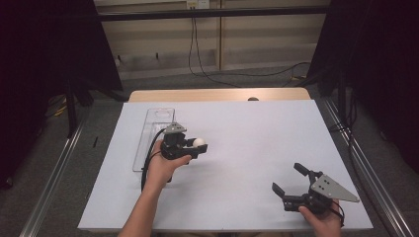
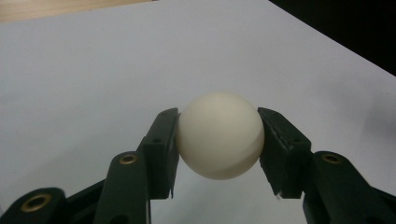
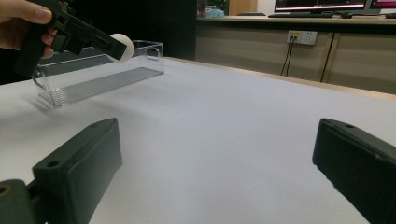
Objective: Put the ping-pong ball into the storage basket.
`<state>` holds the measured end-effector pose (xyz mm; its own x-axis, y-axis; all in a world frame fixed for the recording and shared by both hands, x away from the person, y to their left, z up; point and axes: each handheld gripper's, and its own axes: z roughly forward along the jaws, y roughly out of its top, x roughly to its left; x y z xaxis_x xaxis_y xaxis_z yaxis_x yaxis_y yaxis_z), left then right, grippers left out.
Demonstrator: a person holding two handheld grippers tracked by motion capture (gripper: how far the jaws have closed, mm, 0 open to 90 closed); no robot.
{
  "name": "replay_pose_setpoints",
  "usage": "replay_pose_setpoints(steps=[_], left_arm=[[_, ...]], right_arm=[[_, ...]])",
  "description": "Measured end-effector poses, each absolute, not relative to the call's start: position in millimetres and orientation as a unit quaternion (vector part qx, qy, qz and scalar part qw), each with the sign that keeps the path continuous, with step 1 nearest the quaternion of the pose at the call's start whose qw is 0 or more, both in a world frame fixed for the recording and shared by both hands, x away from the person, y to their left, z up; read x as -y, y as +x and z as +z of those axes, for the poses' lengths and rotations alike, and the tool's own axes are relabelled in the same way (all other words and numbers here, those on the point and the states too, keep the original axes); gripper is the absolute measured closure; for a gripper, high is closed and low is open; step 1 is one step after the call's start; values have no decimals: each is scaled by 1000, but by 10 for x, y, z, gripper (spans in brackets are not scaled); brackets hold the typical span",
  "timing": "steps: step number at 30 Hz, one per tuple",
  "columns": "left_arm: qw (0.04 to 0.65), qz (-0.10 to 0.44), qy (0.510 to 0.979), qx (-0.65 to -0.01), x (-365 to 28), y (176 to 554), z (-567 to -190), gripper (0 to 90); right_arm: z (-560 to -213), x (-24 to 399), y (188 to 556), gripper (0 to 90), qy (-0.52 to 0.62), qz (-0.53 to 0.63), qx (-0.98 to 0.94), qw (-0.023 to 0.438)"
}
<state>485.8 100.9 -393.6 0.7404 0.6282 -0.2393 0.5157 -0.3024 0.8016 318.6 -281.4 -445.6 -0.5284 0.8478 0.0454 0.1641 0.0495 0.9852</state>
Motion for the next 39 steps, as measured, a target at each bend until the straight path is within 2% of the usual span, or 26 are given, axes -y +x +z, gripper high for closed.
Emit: replay_pose_setpoints(steps=[39], left_arm=[[477,75,793,-371,-1197,4868,-3844,511]], right_arm=[[-4456,2807,3186,10,380,573,-663,296]])
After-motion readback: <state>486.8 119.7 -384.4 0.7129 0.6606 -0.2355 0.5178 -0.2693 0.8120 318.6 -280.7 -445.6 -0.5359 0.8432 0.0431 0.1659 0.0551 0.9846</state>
